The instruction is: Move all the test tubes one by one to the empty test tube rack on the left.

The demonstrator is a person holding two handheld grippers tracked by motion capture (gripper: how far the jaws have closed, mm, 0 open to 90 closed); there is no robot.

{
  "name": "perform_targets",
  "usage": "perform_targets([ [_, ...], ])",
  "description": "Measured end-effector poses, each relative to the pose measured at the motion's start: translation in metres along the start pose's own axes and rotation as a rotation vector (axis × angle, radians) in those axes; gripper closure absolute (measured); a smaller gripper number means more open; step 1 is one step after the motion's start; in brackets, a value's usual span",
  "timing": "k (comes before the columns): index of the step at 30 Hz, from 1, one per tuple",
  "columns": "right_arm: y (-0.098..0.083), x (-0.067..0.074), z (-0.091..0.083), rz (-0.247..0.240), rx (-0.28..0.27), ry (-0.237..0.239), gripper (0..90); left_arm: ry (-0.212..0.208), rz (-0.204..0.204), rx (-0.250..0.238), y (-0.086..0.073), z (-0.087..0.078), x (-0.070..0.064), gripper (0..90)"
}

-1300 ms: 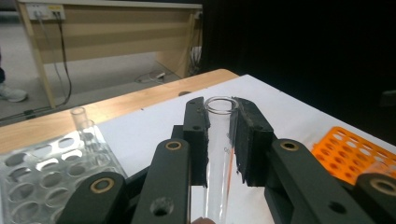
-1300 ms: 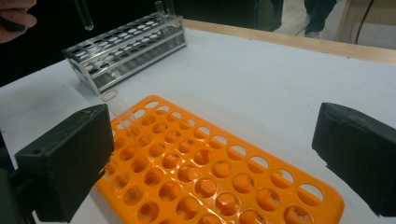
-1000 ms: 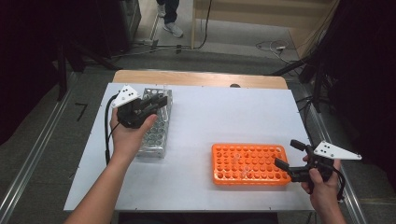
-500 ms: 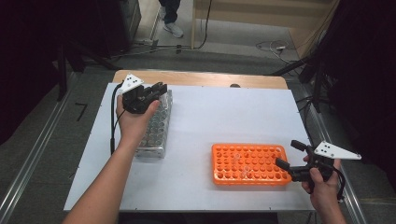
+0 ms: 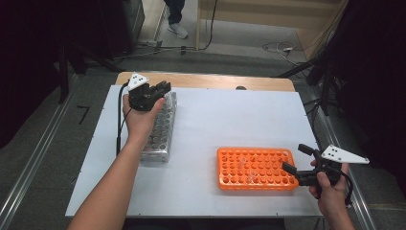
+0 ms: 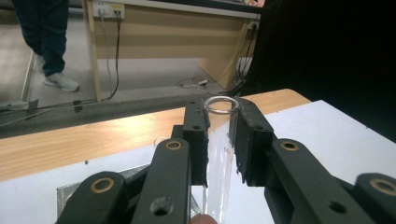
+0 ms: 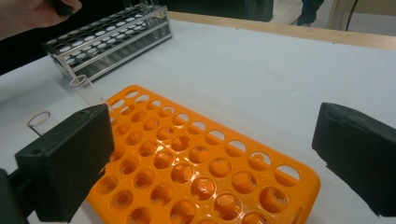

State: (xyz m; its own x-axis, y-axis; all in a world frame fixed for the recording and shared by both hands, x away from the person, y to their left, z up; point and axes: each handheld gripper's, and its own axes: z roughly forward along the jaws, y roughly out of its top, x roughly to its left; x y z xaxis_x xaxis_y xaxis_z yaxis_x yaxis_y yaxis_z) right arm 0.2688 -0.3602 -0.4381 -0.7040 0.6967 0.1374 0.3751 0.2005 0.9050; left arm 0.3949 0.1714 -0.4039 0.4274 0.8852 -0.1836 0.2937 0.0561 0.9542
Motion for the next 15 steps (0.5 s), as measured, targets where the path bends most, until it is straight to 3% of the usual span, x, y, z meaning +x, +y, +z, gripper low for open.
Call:
perform_targets([
  [8, -0.001, -0.001, 0.0, 0.002, 0.002, -0.005, 0.0, 0.018, -0.013, 0.001, -0.005, 0.01, 0.005, 76.6],
  [15, -0.001, -0.001, 0.001, 0.001, 0.003, -0.006, 0.0, 0.059, -0.005, 0.003, -0.008, 0.015, 0.006, 76.6],
])
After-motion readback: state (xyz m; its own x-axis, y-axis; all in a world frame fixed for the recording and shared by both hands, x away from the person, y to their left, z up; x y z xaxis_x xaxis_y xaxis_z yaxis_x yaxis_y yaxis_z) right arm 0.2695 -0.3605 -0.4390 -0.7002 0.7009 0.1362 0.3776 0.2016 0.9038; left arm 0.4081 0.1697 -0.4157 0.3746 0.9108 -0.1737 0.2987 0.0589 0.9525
